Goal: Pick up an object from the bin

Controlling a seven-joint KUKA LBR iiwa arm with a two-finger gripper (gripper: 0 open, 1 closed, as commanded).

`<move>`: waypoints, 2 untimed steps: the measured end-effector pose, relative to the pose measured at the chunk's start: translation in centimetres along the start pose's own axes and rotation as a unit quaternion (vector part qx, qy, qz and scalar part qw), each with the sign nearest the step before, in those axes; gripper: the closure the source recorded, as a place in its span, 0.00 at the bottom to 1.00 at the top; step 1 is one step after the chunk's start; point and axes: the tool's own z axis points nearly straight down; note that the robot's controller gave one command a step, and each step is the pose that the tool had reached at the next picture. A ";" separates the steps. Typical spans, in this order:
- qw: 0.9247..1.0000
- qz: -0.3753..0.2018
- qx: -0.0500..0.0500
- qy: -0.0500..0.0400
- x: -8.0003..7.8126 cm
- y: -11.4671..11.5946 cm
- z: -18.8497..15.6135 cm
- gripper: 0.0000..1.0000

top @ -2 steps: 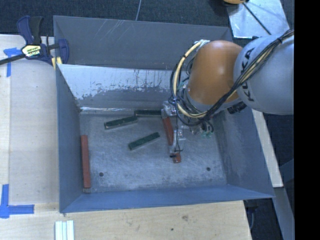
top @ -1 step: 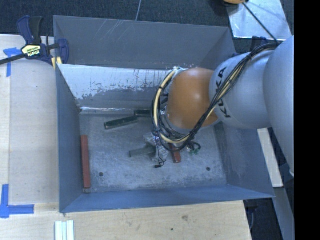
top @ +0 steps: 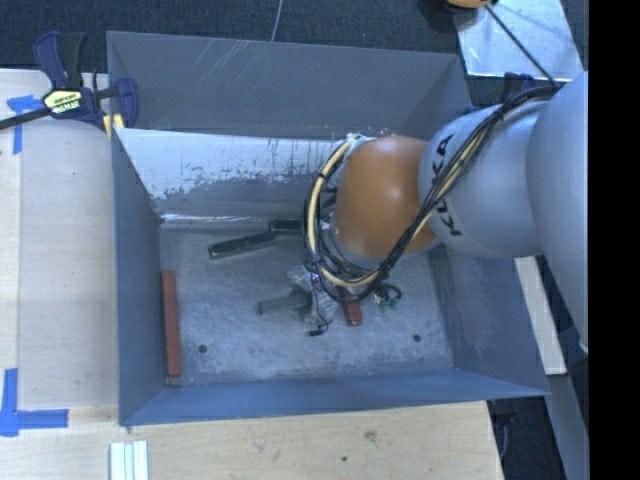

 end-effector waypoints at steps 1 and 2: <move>1.000 0.019 0.001 -0.001 -0.8 1.5 -16.7 1.00; 1.000 0.019 0.000 0.001 -0.7 1.5 -16.6 1.00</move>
Offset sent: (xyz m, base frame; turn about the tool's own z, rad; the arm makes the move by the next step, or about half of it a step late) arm 0.0000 0.0000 0.0000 0.0000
